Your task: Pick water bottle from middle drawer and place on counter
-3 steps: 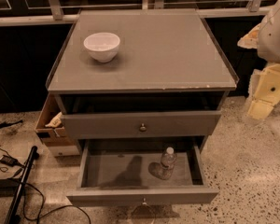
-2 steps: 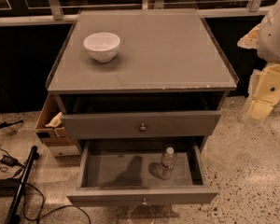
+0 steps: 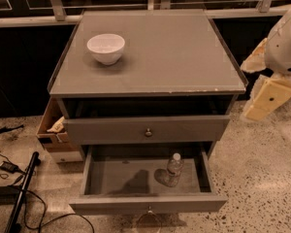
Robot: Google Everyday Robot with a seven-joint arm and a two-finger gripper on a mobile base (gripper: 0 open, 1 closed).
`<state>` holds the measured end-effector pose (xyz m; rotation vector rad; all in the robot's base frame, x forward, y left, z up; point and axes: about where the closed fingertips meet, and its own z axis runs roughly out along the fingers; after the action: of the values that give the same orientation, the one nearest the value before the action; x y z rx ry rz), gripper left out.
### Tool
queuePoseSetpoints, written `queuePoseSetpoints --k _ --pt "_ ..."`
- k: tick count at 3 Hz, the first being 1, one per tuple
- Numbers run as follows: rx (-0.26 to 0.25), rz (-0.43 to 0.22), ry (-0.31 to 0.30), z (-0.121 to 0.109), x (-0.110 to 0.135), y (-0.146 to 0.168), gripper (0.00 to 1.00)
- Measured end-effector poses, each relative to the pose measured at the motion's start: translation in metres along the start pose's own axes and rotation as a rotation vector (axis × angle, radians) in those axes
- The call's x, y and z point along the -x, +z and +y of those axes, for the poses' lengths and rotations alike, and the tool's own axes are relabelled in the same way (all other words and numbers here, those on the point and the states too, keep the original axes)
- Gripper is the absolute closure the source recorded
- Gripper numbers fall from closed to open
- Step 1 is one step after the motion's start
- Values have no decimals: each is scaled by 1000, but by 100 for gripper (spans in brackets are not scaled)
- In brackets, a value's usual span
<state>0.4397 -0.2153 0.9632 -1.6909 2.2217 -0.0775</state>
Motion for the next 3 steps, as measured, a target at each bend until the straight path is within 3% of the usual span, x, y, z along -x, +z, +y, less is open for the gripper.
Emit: queuePoseSetpoints --k 1,2,3 --pt "1 -80 37 7 -1 38 54" --pt "75 -227 119 38 -5 129 86" --pt "27 -233 122 26 -2 125 100"
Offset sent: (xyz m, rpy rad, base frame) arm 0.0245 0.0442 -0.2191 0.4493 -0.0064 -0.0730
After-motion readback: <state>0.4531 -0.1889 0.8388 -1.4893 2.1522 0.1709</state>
